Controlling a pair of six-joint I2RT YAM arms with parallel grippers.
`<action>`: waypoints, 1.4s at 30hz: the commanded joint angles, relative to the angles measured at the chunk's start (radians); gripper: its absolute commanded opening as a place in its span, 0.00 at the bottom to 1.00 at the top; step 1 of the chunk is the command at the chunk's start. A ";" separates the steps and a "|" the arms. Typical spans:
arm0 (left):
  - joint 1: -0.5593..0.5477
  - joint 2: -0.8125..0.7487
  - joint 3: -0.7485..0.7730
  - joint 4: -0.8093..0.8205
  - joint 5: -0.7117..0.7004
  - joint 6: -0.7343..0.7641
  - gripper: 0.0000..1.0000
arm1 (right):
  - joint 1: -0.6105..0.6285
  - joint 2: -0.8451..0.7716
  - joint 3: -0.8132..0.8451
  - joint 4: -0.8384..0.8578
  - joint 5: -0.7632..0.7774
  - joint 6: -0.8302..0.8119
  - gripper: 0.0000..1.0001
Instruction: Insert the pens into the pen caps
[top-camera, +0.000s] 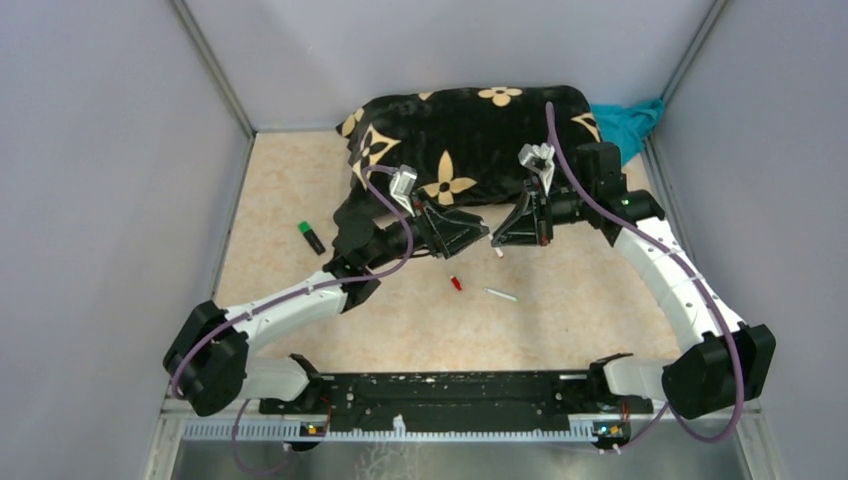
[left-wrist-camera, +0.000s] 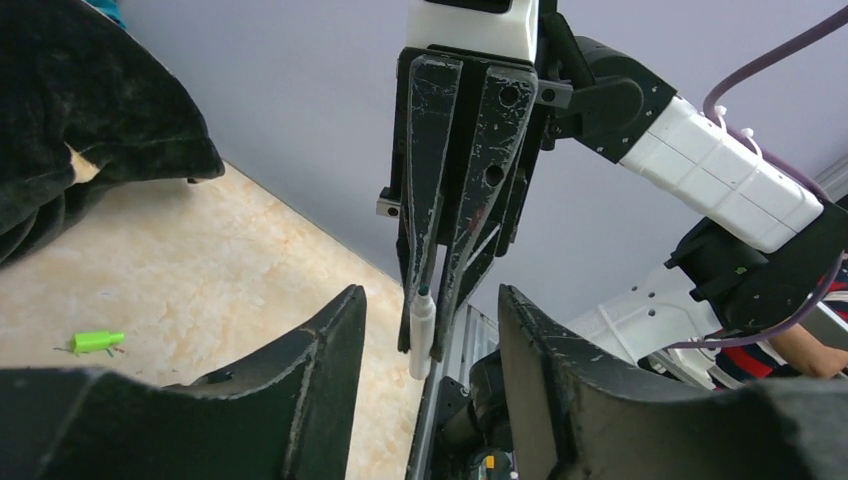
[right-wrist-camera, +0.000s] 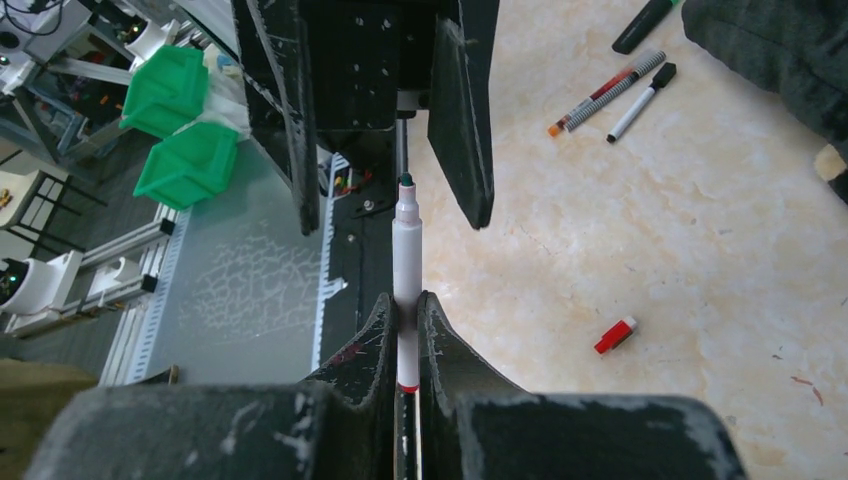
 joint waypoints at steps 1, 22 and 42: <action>-0.023 0.042 0.060 0.031 -0.005 0.017 0.55 | -0.005 -0.033 -0.007 0.063 -0.047 0.033 0.00; -0.046 0.051 0.054 0.136 -0.076 -0.061 0.00 | 0.012 -0.079 -0.017 0.150 -0.011 0.152 0.39; -0.075 0.077 0.076 0.191 -0.111 -0.094 0.00 | 0.077 -0.153 -0.244 0.880 0.064 0.806 0.25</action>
